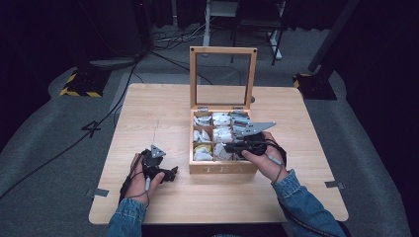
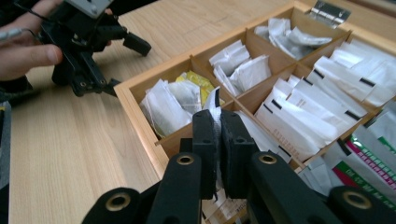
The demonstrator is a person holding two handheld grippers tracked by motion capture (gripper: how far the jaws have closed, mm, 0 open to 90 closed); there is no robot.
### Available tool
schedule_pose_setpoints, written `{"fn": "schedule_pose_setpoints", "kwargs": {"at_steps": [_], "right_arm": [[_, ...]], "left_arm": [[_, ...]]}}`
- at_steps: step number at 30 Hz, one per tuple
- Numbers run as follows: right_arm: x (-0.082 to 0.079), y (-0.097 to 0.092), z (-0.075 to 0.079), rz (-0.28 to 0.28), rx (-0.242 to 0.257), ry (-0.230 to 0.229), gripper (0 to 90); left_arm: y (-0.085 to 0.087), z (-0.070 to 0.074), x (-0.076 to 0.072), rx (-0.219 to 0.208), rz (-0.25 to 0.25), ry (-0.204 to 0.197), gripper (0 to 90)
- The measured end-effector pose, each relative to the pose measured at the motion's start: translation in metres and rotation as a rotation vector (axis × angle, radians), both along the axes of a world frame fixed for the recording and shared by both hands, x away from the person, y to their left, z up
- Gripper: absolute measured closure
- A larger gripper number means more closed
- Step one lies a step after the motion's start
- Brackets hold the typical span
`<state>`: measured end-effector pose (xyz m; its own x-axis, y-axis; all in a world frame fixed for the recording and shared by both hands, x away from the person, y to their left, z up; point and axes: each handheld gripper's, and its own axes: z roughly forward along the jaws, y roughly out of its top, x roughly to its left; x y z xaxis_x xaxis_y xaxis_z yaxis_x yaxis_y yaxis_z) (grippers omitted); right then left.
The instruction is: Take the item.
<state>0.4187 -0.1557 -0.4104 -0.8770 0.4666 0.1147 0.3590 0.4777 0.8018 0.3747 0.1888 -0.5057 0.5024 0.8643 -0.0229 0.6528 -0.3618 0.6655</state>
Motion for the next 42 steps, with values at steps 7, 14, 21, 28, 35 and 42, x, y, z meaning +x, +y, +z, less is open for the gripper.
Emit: {"fn": "schedule_pose_setpoints", "kwargs": {"at_steps": [7, 14, 21, 28, 35, 42], "right_arm": [[-0.007, -0.006, 0.011, -0.022, 0.066, -0.047, 86.3], [-0.012, -0.015, 0.022, -0.047, 0.125, -0.085, 86.2], [-0.018, -0.027, 0.035, -0.075, 0.169, -0.123, 86.3], [-0.020, -0.043, 0.043, -0.118, 0.188, -0.149, 86.2], [-0.019, -0.064, 0.049, -0.180, 0.199, -0.169, 86.3], [-0.018, -0.091, 0.056, -0.264, 0.205, -0.195, 86.3]], "left_arm": [[0.000, 0.000, 0.000, 0.000, 0.000, 0.001, 0.1], [0.000, 0.000, 0.000, 0.000, -0.001, 0.001, 0.1], [0.000, 0.000, 0.000, -0.001, -0.001, 0.001, 0.0], [0.000, 0.000, 0.000, -0.001, -0.001, 0.001, 0.1], [0.000, 0.000, 0.000, -0.001, -0.001, 0.001, 0.1], [-0.001, 0.000, 0.001, 0.000, 0.004, 0.003, 0.0]]}}
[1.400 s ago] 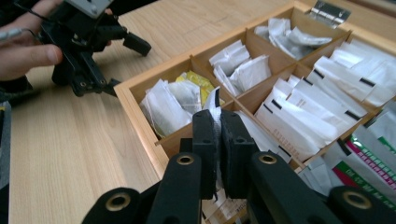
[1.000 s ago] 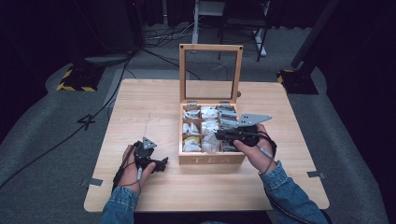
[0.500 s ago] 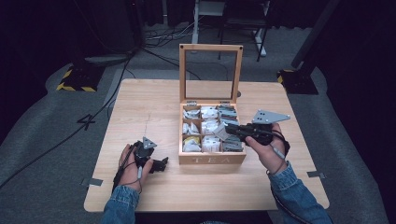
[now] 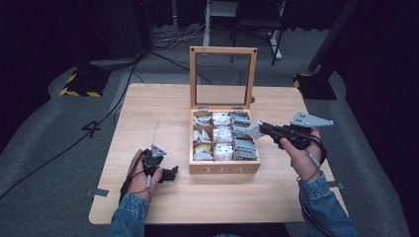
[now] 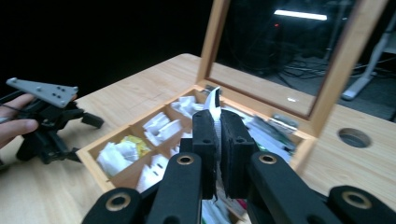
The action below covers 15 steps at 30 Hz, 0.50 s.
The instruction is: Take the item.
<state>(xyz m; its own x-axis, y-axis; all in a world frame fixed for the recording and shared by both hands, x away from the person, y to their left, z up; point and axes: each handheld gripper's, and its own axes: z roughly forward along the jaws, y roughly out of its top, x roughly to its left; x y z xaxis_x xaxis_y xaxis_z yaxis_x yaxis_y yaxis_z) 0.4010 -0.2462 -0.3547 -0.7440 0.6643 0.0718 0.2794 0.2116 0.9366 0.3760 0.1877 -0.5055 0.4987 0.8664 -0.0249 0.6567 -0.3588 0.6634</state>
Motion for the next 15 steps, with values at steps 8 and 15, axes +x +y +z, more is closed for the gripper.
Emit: {"fn": "schedule_pose_setpoints", "kwargs": {"at_steps": [8, 15], "right_arm": [[0.004, -0.022, 0.001, -0.070, 0.008, 0.005, 86.2], [0.009, -0.040, -0.002, -0.128, 0.026, 0.009, 86.2]], "left_arm": [[0.000, 0.000, 0.001, 0.002, 0.005, 0.000, 0.0], [0.000, 0.000, 0.001, 0.004, 0.004, -0.001, 0.0]]}}
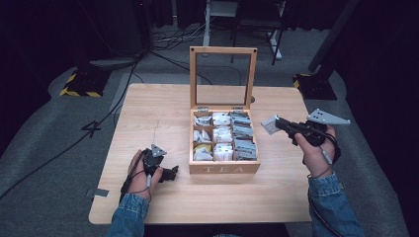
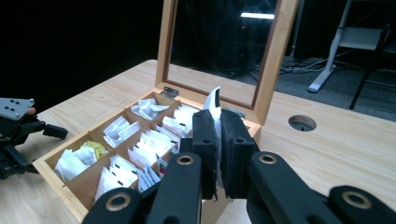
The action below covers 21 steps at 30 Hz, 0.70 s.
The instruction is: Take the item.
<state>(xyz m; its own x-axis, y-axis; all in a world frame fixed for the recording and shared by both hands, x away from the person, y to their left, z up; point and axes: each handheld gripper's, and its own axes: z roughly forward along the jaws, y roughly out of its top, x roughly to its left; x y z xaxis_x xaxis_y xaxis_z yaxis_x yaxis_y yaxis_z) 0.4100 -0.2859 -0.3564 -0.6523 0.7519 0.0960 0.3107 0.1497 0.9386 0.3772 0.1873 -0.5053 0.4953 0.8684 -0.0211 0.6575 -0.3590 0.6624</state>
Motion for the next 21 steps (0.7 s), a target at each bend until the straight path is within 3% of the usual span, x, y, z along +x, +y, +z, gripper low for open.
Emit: {"fn": "schedule_pose_setpoints", "kwargs": {"at_steps": [12, 21], "right_arm": [[0.016, -0.020, -0.020, -0.092, -0.016, 0.060, 86.2], [0.028, -0.029, -0.039, -0.121, -0.022, 0.113, 86.2]], "left_arm": [[0.000, 0.000, 0.000, 0.000, 0.001, 0.000, 0.0], [0.000, 0.000, 0.000, 0.000, 0.001, 0.000, 0.0]]}}
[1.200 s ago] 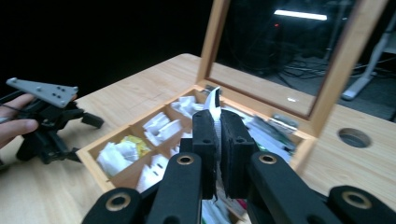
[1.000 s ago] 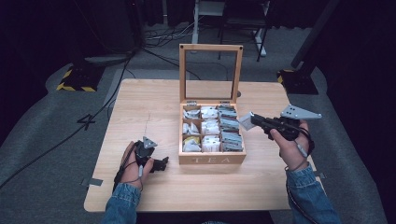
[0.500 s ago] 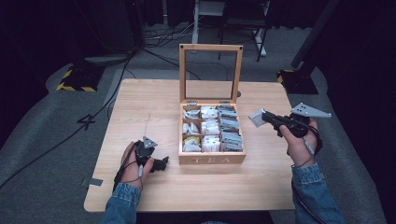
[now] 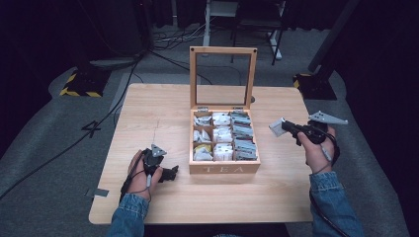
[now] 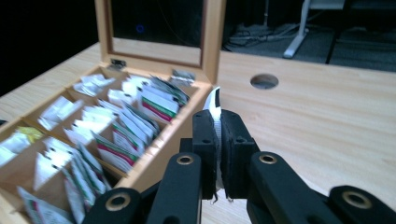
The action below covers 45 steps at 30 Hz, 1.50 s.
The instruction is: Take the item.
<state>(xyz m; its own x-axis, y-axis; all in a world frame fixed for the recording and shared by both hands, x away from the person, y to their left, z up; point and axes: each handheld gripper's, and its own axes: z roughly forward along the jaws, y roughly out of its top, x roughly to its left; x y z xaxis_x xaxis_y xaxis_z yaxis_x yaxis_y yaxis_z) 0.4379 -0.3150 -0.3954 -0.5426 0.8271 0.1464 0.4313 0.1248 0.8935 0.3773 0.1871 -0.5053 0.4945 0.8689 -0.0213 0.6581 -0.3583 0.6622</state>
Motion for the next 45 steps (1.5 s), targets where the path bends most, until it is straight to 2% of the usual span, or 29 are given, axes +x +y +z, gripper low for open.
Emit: {"fn": "schedule_pose_setpoints", "kwargs": {"at_steps": [7, 14, 30, 34, 41, 43, 45], "right_arm": [[0.010, -0.008, -0.021, -0.035, -0.021, 0.057, 86.2], [0.016, -0.005, -0.035, -0.040, -0.060, 0.101, 86.1], [0.021, -0.002, -0.051, -0.034, -0.086, 0.170, 86.0], [0.023, -0.004, -0.056, -0.046, -0.091, 0.203, 85.9], [0.024, -0.004, -0.059, -0.051, -0.098, 0.230, 85.4], [0.025, -0.005, -0.060, -0.055, -0.099, 0.236, 84.4], [0.025, -0.007, -0.061, -0.061, -0.084, 0.240, 78.9]], "left_arm": [[0.000, 0.000, 0.000, 0.001, 0.000, 0.000, 0.0], [0.000, 0.000, 0.000, 0.000, 0.000, 0.000, 0.0], [0.000, 0.000, 0.000, 0.000, 0.000, 0.000, 0.0], [0.000, 0.000, 0.000, 0.000, 0.000, 0.000, 0.0], [0.000, 0.000, 0.000, 0.001, 0.000, 0.000, 0.1], [0.000, 0.000, 0.000, 0.001, 0.000, 0.000, 0.0], [0.000, 0.000, 0.000, 0.001, 0.000, 0.000, 0.0]]}}
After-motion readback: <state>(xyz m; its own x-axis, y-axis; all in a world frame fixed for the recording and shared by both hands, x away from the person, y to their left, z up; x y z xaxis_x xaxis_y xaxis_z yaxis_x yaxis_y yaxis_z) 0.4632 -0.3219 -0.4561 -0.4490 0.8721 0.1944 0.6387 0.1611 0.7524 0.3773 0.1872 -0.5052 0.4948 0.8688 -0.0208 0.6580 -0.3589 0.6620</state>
